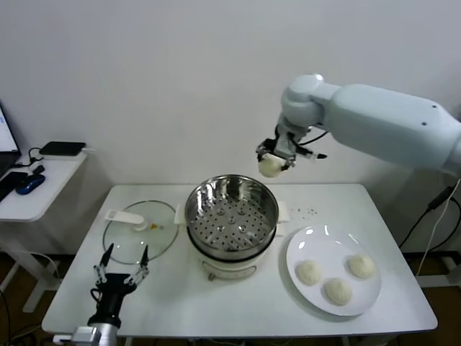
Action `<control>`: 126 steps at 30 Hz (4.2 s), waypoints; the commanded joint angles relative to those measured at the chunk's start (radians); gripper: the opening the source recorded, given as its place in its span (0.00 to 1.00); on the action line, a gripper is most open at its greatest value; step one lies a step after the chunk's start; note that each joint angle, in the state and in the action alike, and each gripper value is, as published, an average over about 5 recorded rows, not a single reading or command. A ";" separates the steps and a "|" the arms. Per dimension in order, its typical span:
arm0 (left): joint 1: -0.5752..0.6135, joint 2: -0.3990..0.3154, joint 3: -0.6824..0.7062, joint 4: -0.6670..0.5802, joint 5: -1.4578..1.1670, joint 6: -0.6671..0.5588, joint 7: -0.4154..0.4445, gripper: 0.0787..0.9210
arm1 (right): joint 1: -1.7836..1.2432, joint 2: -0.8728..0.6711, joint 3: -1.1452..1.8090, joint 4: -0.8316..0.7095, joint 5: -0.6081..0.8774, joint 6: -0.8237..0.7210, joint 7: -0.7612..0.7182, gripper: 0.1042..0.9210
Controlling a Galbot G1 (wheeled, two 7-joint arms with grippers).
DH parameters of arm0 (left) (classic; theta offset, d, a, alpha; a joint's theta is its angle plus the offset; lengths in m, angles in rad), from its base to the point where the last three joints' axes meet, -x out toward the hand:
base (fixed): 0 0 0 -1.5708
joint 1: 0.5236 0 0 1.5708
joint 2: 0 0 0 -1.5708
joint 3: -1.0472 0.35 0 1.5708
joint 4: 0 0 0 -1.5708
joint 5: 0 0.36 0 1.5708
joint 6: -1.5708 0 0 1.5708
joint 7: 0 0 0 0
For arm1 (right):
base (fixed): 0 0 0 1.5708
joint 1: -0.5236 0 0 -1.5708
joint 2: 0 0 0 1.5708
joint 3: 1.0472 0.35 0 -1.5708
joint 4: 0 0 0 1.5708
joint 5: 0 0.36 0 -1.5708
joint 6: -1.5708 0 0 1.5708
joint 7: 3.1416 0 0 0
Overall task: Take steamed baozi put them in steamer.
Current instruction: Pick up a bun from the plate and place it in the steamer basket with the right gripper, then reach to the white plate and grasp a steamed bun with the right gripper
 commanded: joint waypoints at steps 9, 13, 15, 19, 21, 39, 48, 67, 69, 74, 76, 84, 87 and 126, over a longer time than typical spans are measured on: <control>0.004 0.000 -0.001 0.001 0.003 0.000 0.001 0.88 | -0.208 0.196 0.085 -0.143 -0.145 0.046 0.001 0.74; 0.008 0.000 -0.001 0.004 0.002 -0.003 -0.003 0.88 | -0.232 0.195 0.098 -0.145 -0.192 0.049 0.001 0.75; 0.011 0.000 0.000 0.006 0.000 -0.006 -0.006 0.88 | -0.241 0.194 0.101 -0.150 -0.207 0.049 0.001 0.75; 0.018 0.001 0.003 0.008 -0.002 -0.010 -0.008 0.88 | -0.260 0.195 0.113 -0.171 -0.244 0.060 0.001 0.75; 0.020 0.001 0.004 0.007 -0.002 -0.011 -0.008 0.88 | -0.268 0.198 0.119 -0.181 -0.254 0.065 0.002 0.75; 0.018 0.001 0.005 0.008 -0.005 -0.006 -0.012 0.88 | -0.313 0.236 0.151 -0.255 -0.322 0.096 0.004 0.76; 0.019 0.001 0.005 0.012 -0.006 -0.007 -0.013 0.88 | -0.323 0.238 0.151 -0.253 -0.320 0.101 0.013 0.86; 0.019 -0.002 0.011 0.009 -0.007 -0.004 -0.013 0.88 | 0.200 -0.096 -0.219 0.093 0.385 -0.100 -0.061 0.88; 0.018 -0.001 0.013 0.007 -0.007 -0.003 -0.013 0.88 | 0.275 -0.152 -0.316 0.133 0.501 -0.178 -0.042 0.88; 0.015 0.005 0.020 0.002 -0.005 0.003 -0.013 0.88 | 0.414 -0.280 -0.538 0.206 0.820 -0.399 0.035 0.88; 0.013 0.008 0.023 -0.002 -0.005 0.006 -0.013 0.88 | 0.428 -0.331 -0.573 0.222 0.859 -0.452 0.050 0.88; 0.023 0.008 0.036 -0.010 0.003 0.000 -0.012 0.88 | 0.368 -0.507 -0.628 0.259 0.831 -0.601 0.052 0.88; 0.029 0.010 0.035 -0.013 0.003 -0.004 -0.012 0.88 | 0.285 -0.555 -0.586 0.276 0.778 -0.625 0.051 0.88; 0.054 0.030 0.029 -0.031 0.002 -0.007 -0.008 0.88 | -0.325 -0.476 -0.196 0.174 0.533 -0.660 0.166 0.88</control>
